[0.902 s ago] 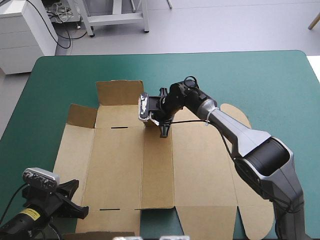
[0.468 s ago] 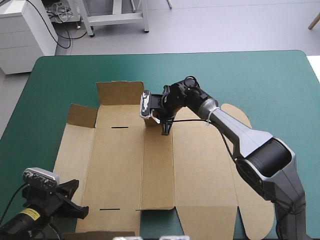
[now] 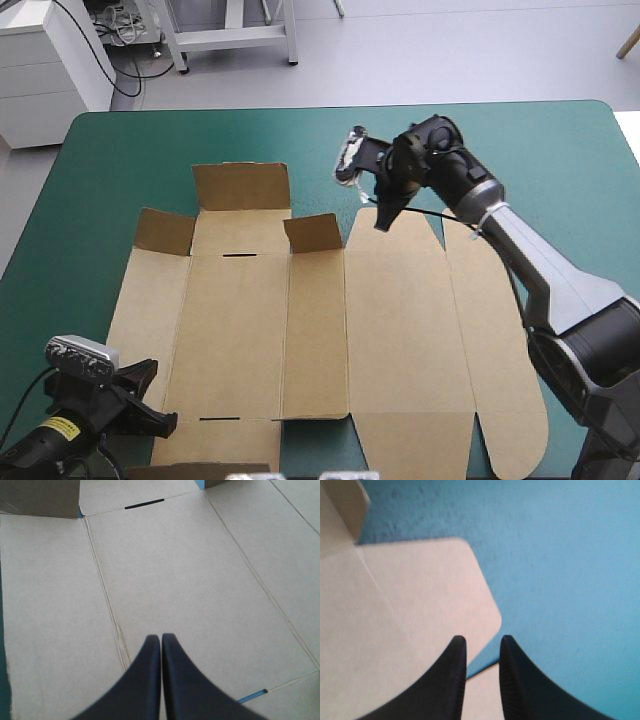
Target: Fold the box
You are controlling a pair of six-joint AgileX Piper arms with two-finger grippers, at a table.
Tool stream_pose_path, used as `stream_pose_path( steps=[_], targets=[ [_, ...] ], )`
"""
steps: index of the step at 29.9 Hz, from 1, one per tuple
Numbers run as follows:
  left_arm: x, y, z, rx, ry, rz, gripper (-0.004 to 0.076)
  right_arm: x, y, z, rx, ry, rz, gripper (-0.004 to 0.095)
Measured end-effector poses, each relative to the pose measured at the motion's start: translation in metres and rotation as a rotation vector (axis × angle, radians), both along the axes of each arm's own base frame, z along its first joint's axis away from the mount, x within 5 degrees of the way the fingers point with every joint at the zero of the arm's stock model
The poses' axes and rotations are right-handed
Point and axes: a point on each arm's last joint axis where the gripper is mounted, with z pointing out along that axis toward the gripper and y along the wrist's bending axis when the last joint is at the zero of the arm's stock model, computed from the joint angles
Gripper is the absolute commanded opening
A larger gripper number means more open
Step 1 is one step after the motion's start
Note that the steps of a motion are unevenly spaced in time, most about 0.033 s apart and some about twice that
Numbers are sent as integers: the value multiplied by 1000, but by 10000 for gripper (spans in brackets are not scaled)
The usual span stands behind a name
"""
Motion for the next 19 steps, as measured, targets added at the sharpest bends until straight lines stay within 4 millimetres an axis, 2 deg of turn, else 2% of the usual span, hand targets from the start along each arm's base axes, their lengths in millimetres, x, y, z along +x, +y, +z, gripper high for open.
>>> stream_pose_path(
  steps=[4, 8, 10, 13, 16, 19],
  targets=[
    [0, 0, 0, 0, 0, 0, -8, 4, -58, 8, 108, 108, -208, 69],
    [0, 0, 0, 0, 0, 0, -8, -10, -111, 35, 276, 105, -358, 69],
    [0, 0, 0, 0, 0, 0, -8, -25, -138, 50, 327, 73, -452, 69],
    [0, 0, 0, 0, 0, 0, -8, -54, -173, 62, 371, 40, -585, 68],
    [0, 0, 0, 0, 0, 0, -8, -92, -195, 67, 399, 17, -693, 67],
    [0, 0, 0, 0, 0, 0, -8, -129, -204, 61, 421, 22, -781, 68]
  ],
)
